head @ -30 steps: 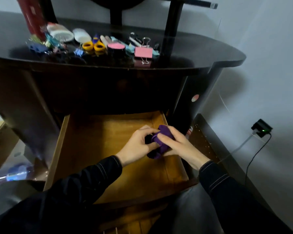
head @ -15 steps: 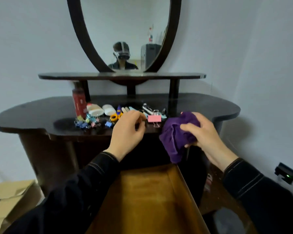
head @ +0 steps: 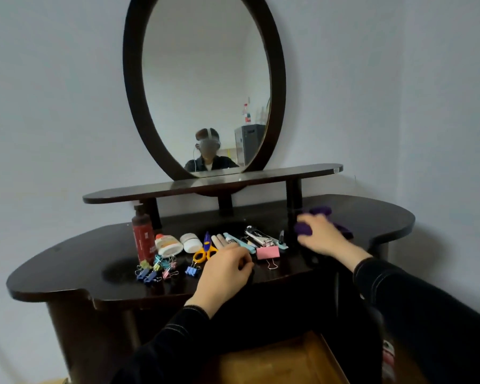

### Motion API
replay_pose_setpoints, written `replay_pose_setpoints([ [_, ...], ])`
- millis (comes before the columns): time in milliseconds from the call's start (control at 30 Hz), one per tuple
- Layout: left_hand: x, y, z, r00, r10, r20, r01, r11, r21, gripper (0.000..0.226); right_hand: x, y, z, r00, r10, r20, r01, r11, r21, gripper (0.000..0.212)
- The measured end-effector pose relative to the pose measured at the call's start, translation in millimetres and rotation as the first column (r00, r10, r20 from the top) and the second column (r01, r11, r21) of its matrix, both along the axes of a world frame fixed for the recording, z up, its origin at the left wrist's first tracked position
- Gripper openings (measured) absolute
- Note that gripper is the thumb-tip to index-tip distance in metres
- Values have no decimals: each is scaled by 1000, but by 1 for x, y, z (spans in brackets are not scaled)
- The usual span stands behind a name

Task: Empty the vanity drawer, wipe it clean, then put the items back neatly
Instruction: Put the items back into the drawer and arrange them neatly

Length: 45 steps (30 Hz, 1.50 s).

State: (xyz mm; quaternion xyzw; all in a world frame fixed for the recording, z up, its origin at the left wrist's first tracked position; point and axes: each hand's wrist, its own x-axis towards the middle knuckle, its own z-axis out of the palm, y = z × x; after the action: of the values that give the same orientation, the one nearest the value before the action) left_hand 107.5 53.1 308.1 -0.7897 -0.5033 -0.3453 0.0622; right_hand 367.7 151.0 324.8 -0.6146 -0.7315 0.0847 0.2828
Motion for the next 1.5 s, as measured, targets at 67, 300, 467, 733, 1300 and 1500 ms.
replay_pose_setpoints([
  [67,-1,2,-1,1000,3,5,-3,1000,0,6,-5,6,-16,983,1,185,15,996,-85,57],
  [300,0,9,-7,1000,15,9,-15,999,41,7,-17,-10,-23,972,-64,228,45,995,90,53],
  [467,1,6,-3,996,58,71,-61,997,43,13,-36,-28,-25,975,-76,209,52,992,119,66],
  [733,-6,11,-3,845,127,520,-98,992,-82,14,-78,-47,-16,903,170,-395,-32,942,333,41],
  [1300,-152,12,30,572,482,663,-646,763,3,66,-117,-37,-21,957,142,254,-260,808,529,38],
  [1500,-184,32,21,550,412,727,-228,911,-344,53,-119,-36,-22,955,131,266,-261,799,543,44],
])
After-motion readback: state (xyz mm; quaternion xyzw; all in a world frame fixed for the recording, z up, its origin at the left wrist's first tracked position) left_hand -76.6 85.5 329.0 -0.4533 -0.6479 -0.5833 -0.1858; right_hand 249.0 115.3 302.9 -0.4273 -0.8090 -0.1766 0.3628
